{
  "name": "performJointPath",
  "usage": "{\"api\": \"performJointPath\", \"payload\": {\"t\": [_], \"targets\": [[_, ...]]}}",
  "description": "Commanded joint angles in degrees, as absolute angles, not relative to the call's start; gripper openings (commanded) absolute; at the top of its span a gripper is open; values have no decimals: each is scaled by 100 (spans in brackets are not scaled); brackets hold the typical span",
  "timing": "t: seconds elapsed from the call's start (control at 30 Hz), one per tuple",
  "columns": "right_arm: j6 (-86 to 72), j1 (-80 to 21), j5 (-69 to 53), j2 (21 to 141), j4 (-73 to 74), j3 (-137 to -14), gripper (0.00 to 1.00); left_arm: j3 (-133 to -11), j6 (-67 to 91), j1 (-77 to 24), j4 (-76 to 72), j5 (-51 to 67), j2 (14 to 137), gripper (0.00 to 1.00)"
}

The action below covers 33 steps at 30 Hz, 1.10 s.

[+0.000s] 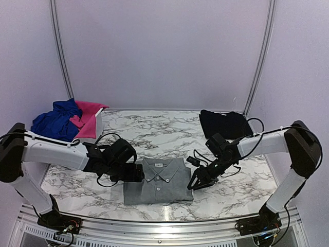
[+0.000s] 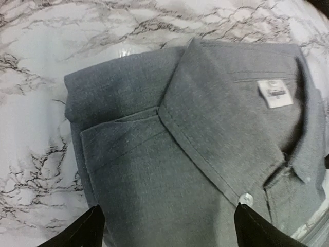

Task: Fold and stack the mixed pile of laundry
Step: Rotate the square-folded shirt at the center of the board, then smooth out the square-folded shirt at the center of the board.

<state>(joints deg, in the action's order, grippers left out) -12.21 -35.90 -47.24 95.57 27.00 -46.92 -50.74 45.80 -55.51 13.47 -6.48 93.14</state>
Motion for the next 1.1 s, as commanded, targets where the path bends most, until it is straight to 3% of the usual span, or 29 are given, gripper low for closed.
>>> {"api": "performJointPath", "payload": {"t": [0.0, 0.2, 0.47, 0.9, 1.07], "targets": [[-1180, -2944, -4614, 9028, 2777, -5061, 52, -4716, 4605, -5417, 1048, -732, 8307, 89], [-1070, -2423, -4061, 9491, 2909, -5557, 51, -4253, 4711, -4949, 644, -479, 8051, 73], [-1174, -2426, -4209, 10233, 2497, -5775, 48, -4396, 4696, -4721, 190, -182, 8659, 52], [-1241, -2518, -4855, 10686, 2300, -6085, 42, -4475, 4852, -4635, 53, -55, 9247, 42], [-1205, -2586, -4927, 10836, 2359, -6238, 30, -4592, 4795, -4588, 53, -26, 9342, 37]]}}
